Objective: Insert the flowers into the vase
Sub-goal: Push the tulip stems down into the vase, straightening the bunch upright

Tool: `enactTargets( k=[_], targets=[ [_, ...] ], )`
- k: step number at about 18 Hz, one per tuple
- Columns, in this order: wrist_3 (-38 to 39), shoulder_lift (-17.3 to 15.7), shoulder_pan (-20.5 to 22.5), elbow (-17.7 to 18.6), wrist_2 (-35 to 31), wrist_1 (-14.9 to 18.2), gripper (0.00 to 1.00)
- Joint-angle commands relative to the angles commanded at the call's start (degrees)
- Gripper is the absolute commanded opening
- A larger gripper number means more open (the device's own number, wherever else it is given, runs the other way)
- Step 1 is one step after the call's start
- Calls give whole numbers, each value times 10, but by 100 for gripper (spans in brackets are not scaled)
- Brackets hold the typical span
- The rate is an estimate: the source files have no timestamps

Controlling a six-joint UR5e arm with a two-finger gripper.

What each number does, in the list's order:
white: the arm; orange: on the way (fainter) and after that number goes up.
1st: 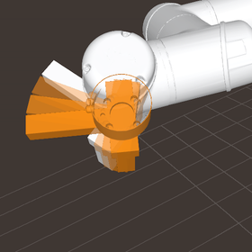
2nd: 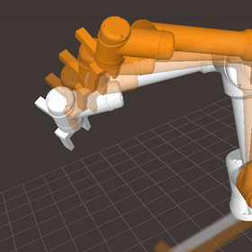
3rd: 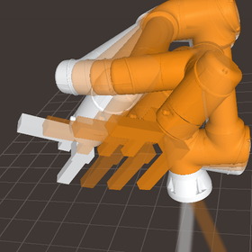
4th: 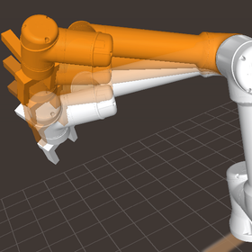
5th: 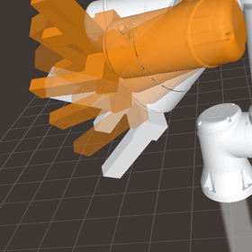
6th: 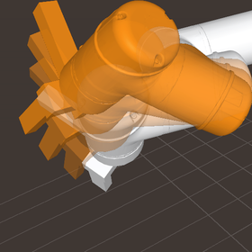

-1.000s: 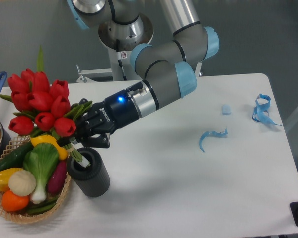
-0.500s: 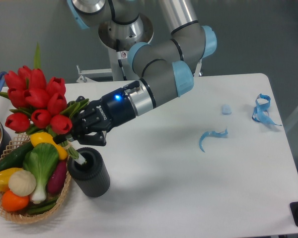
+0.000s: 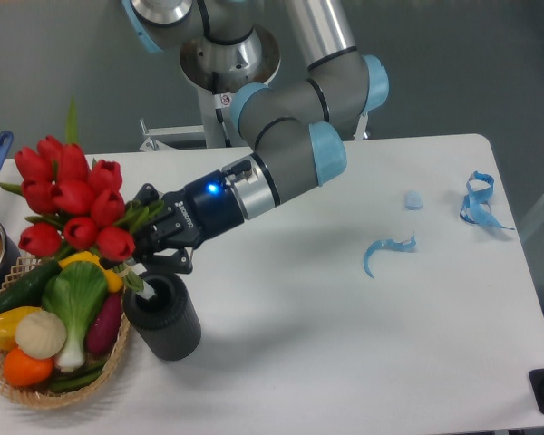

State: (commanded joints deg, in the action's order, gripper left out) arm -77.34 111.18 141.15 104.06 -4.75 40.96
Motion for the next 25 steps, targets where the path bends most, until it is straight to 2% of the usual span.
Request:
enactTargets(
  k=[13,25],
  targets=[
    [-86,28,16,47,0,0,27],
    [-89,33,30,62,-2,0,30]
  ],
)
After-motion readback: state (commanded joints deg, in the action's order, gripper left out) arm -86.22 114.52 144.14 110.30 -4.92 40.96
